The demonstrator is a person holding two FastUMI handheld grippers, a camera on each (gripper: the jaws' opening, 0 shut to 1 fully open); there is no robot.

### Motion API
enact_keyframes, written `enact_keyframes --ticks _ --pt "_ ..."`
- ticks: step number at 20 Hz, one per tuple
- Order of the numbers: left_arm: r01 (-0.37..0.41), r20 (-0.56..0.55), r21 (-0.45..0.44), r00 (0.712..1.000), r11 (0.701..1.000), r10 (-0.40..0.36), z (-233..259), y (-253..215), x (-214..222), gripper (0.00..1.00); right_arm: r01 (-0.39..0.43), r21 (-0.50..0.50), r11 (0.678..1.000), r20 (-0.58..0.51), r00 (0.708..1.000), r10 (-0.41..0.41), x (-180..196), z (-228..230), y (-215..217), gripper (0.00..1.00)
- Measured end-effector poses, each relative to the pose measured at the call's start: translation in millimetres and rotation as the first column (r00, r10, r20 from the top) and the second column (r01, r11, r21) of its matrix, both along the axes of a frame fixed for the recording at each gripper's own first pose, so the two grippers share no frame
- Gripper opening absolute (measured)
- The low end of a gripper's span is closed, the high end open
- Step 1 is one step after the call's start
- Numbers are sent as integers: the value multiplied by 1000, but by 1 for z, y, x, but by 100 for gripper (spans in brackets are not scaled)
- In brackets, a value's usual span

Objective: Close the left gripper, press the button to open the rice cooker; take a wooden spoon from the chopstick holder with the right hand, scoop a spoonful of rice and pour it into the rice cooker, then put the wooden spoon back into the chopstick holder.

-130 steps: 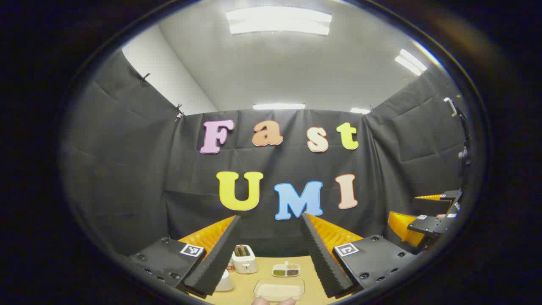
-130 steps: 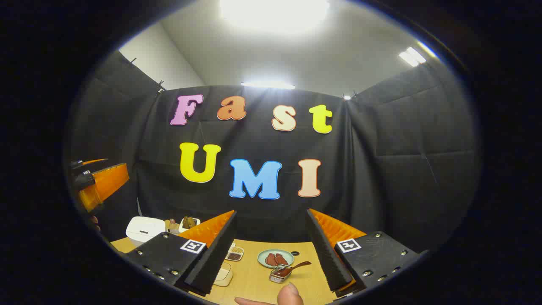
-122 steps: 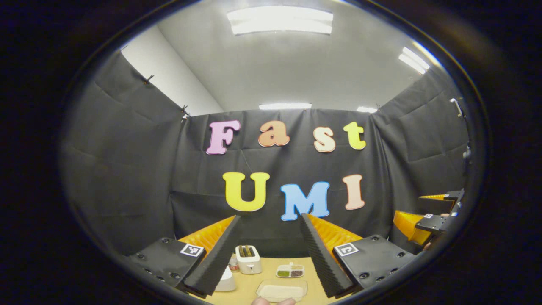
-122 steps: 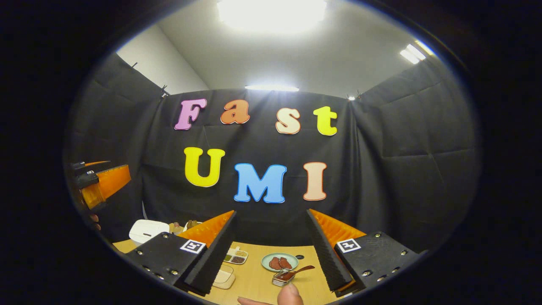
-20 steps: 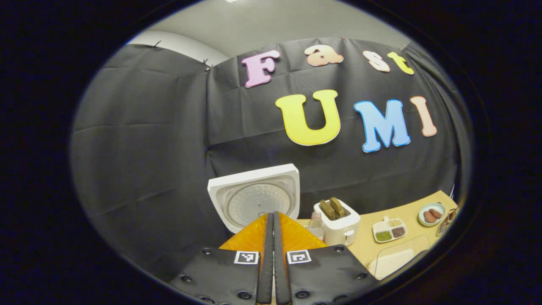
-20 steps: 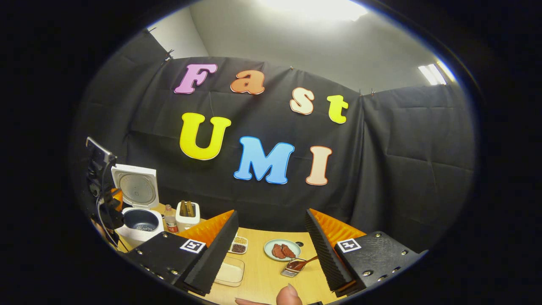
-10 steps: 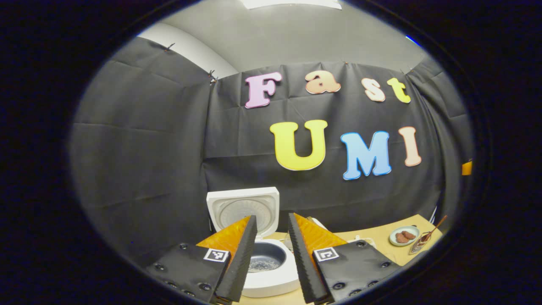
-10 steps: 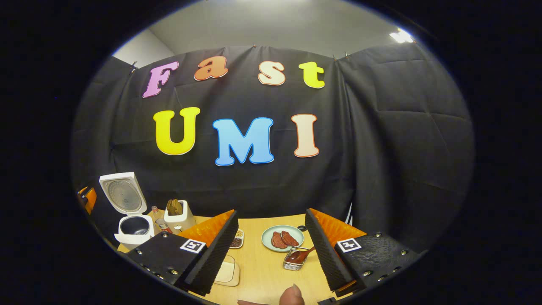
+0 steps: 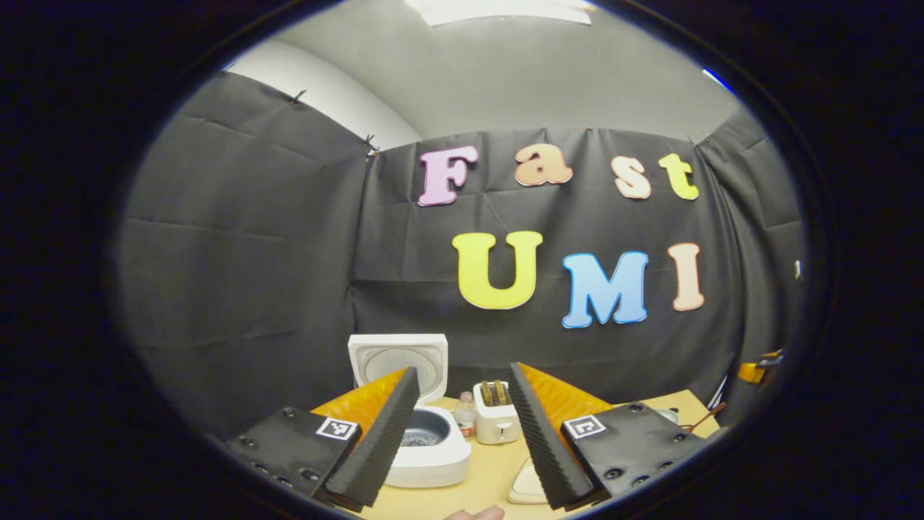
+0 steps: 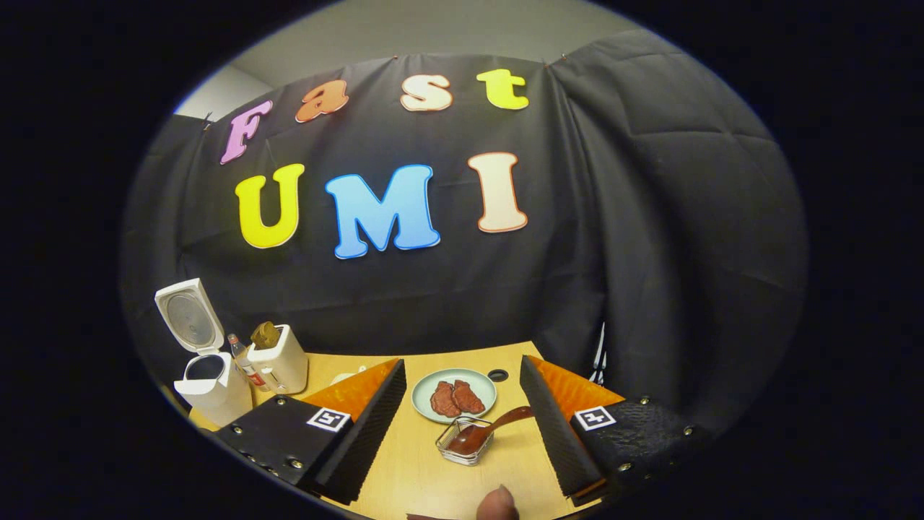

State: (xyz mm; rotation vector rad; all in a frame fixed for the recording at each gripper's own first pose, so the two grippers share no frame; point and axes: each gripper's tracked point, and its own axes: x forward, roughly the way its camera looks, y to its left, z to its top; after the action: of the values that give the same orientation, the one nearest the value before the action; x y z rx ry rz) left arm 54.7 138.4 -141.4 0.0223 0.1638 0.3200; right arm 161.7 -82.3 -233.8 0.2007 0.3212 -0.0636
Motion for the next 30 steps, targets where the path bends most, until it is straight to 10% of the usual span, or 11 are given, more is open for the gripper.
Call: enact_keyframes --ticks 13,20,30 --pt "-63 -225 77 971 995 79 -30 -65 -65 87 33 199 979 -232 973 14 75 -197 -17 95" --pt "-63 -250 105 964 993 87 -28 -64 -89 89 104 300 948 -277 961 -18 82 -213 1 30" --pt "-87 -185 36 978 996 92 -18 -24 -114 87 70 331 941 -253 967 17 72 -157 5 13"
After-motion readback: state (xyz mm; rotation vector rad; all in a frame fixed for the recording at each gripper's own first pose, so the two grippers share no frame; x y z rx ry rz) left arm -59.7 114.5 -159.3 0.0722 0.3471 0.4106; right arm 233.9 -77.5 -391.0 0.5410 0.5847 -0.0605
